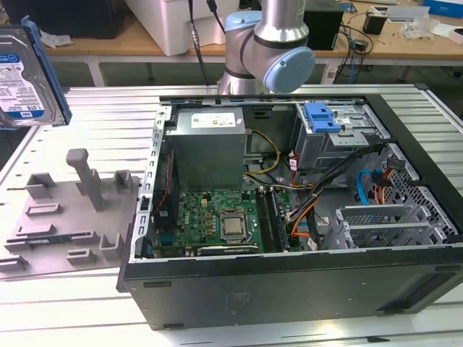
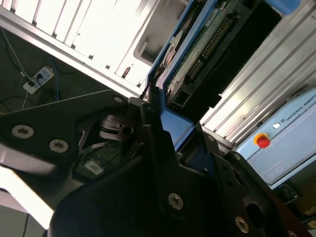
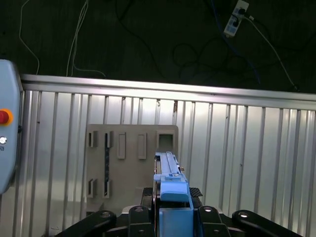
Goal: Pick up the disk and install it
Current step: 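Pick up the disk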
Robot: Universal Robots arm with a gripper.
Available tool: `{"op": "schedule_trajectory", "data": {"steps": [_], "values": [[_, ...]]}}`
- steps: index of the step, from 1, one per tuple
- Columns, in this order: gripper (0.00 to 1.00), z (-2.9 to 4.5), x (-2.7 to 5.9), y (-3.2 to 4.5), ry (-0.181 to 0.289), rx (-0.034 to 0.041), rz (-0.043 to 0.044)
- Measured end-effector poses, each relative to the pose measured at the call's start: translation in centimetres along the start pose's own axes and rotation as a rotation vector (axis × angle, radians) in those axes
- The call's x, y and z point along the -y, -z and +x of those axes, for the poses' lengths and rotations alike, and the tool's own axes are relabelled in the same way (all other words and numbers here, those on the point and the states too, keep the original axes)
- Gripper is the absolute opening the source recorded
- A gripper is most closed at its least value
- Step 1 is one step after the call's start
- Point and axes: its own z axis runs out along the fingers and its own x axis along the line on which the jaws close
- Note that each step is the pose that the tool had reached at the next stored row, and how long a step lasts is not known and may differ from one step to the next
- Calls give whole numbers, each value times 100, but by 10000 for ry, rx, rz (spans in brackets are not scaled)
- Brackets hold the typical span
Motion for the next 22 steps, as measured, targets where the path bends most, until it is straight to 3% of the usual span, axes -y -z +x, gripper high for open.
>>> {"op": "schedule_trajectory", "data": {"steps": [22], "values": [[37,109,572,108,4,6,-71]]}}
